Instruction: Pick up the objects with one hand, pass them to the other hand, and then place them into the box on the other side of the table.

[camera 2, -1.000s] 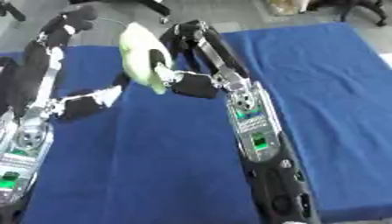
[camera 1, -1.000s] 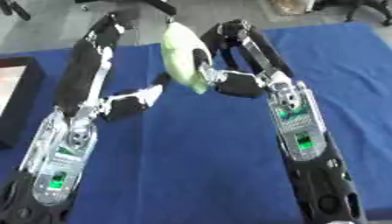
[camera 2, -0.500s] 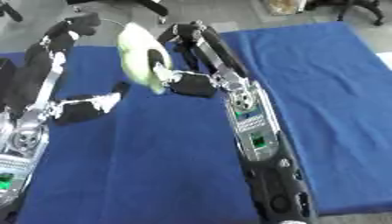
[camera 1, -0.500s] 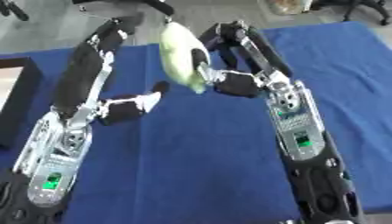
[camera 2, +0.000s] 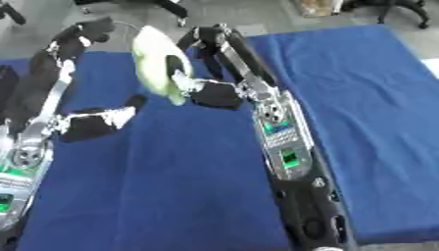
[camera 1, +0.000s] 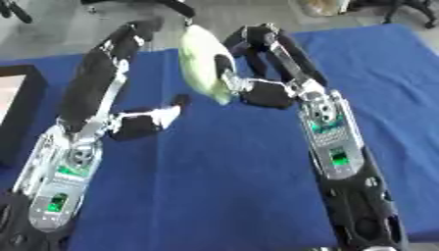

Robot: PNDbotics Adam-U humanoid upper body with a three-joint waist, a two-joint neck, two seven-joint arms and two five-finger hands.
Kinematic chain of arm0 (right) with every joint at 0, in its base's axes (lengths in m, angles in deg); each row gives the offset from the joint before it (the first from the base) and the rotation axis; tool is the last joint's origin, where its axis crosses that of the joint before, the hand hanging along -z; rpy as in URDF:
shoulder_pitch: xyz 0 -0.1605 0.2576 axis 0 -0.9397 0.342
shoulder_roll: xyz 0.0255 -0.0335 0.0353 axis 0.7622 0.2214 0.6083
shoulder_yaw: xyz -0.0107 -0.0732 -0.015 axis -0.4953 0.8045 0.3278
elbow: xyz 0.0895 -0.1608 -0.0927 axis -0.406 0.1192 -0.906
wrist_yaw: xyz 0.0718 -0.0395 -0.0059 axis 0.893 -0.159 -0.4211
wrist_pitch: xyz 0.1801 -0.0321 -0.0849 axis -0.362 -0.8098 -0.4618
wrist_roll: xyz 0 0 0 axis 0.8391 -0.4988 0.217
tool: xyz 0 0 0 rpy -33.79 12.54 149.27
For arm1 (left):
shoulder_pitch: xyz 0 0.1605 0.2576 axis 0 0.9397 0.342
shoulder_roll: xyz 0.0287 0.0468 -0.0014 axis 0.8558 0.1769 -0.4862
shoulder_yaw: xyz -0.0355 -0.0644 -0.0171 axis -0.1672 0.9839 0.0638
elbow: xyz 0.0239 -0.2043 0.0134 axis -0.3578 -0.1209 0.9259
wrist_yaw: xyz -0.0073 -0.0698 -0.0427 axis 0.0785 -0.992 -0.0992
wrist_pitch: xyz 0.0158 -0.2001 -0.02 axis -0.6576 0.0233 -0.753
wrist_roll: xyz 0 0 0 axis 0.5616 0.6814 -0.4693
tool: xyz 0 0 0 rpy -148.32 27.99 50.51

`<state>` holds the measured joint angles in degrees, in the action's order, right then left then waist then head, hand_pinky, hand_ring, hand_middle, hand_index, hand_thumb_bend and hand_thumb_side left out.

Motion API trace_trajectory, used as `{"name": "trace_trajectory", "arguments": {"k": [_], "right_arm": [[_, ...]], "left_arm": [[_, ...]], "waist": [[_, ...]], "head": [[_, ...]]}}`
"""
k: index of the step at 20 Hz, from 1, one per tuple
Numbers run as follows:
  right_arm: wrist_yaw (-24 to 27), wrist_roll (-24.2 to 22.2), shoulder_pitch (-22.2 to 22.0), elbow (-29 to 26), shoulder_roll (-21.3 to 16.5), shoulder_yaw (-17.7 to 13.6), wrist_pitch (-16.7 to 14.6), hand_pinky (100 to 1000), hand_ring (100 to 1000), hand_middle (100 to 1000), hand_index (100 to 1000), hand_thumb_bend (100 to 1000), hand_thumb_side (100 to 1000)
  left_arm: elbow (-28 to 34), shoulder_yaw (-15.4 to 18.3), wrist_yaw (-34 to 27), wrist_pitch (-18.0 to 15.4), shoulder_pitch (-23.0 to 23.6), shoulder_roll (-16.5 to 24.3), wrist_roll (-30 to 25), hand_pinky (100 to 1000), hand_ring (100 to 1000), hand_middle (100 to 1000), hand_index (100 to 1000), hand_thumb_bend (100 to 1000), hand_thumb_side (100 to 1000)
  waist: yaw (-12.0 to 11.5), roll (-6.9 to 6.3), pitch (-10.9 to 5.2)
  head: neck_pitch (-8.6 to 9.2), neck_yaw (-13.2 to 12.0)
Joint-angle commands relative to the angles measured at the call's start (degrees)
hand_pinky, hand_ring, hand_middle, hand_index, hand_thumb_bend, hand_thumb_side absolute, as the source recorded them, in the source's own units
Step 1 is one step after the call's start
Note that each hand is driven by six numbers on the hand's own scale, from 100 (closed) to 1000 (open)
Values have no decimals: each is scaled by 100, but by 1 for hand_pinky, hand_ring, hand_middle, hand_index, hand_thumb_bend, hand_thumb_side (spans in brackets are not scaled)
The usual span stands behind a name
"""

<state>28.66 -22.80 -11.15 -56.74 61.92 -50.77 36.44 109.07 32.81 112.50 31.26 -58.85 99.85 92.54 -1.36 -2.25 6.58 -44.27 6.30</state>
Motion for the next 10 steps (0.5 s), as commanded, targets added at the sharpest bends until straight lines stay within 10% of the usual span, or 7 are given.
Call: {"name": "trace_trajectory", "arguments": {"k": [1, 10], "right_arm": [[68, -44, 71, -51, -7, 37, -24, 634, 141, 100, 152, 100, 411], [135, -141, 103, -8, -20, 128, -86, 630, 135, 100, 150, 100, 378]], "left_arm": [[96, -35, 8, -39, -171, -32, -43, 821, 789, 816, 963, 490, 167], [15, -184, 101, -146, -389, -164, -119, 826, 794, 820, 965, 509, 155]], "waist": [[9, 18, -114], [18, 30, -119]], "head": [[16, 4], [16, -3]]}}
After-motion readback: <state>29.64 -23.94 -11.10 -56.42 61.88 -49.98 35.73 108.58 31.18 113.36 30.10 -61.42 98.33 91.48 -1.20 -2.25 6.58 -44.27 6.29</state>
